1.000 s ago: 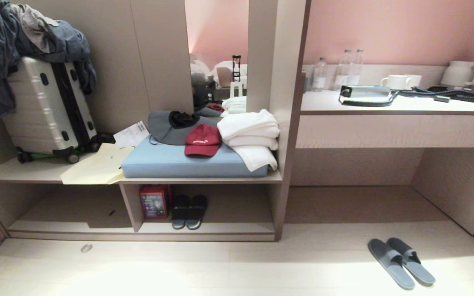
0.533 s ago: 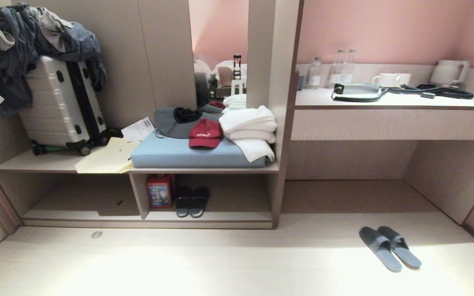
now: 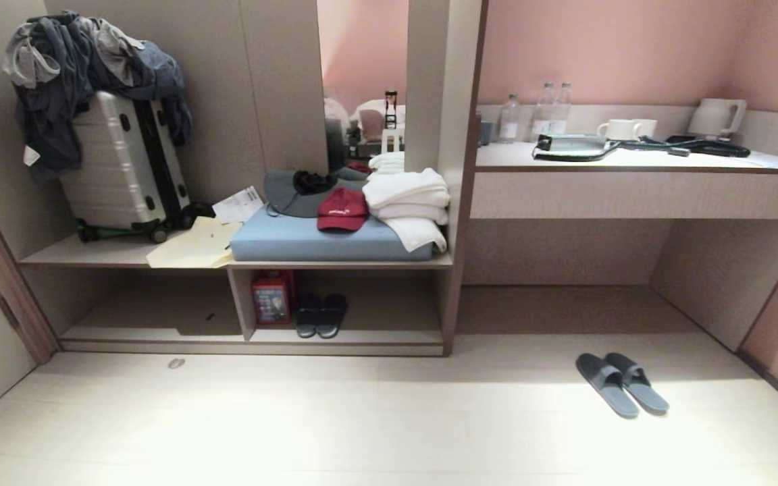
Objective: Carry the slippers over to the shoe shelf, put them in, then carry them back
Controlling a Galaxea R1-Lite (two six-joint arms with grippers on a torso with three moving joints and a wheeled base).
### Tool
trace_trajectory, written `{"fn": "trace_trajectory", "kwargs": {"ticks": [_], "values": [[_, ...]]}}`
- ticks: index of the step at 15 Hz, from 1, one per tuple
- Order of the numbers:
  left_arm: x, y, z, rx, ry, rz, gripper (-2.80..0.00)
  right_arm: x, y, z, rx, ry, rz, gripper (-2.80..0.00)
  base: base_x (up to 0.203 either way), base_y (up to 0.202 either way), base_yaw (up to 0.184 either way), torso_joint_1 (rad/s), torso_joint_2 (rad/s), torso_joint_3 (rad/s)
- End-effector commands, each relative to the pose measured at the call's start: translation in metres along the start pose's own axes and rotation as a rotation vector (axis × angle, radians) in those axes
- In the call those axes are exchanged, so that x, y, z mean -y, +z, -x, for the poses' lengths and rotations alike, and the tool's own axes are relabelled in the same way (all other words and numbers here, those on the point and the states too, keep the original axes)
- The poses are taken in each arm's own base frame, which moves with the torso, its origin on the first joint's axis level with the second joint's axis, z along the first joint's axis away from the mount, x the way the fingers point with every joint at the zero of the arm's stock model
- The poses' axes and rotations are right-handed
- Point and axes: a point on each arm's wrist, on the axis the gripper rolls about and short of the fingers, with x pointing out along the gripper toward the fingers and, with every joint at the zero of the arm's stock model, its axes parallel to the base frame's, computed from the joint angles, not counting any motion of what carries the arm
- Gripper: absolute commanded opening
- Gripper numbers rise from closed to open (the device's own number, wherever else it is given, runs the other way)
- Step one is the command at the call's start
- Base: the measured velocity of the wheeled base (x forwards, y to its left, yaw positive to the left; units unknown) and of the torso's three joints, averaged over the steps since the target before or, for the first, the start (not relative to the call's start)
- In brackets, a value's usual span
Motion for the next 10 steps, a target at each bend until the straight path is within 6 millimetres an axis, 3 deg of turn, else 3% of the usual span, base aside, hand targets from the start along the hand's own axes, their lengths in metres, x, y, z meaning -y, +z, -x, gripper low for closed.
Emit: {"fn": "trace_trajectory", "kwargs": {"ticks": [1, 10], "values": [[0.0000, 0.0001, -0.0001, 0.000, 0.002, 0.001, -2.80, 0.0000, 0.0000, 0.0000, 0.000, 0.001, 0.000, -2.80, -0.195, 0.000, 0.003, -0.006, 0.00, 0.003], [0.0000, 0.0001, -0.0001, 0.000, 0.000, 0.001, -2.80, 0.0000, -0.0004, -0.0001, -0.002, 0.001, 0.000, -2.80, -0.197, 0.000, 0.001, 0.003, 0.00, 0.004]]}}
